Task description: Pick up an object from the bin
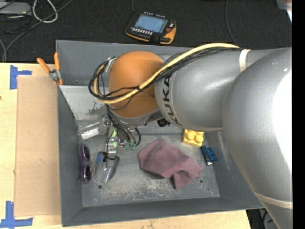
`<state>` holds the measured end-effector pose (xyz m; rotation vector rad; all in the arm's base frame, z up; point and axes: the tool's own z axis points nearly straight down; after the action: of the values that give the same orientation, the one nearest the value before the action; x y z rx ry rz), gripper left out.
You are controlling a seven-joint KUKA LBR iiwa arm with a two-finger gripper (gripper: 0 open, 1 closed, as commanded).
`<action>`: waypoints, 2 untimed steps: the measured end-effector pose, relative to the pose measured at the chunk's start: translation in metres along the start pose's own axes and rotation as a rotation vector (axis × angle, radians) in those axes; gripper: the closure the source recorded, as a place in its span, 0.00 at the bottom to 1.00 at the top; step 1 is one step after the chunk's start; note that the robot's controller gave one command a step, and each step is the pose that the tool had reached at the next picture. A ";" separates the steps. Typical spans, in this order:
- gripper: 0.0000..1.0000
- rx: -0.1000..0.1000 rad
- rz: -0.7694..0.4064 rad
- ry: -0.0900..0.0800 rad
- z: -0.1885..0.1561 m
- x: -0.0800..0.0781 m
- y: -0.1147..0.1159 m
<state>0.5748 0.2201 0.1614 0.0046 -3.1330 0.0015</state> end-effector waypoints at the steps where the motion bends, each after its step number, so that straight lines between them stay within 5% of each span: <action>1: 0.00 -0.001 0.006 -0.007 -0.004 -0.002 -0.001; 2: 0.00 -0.001 -0.249 -0.006 0.079 -0.015 0.000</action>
Offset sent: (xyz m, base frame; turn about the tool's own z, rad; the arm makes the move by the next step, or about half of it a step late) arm 0.0157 -0.0010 -0.0914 -0.2823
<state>0.5891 0.2198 0.0818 0.3939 -3.1139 -0.0013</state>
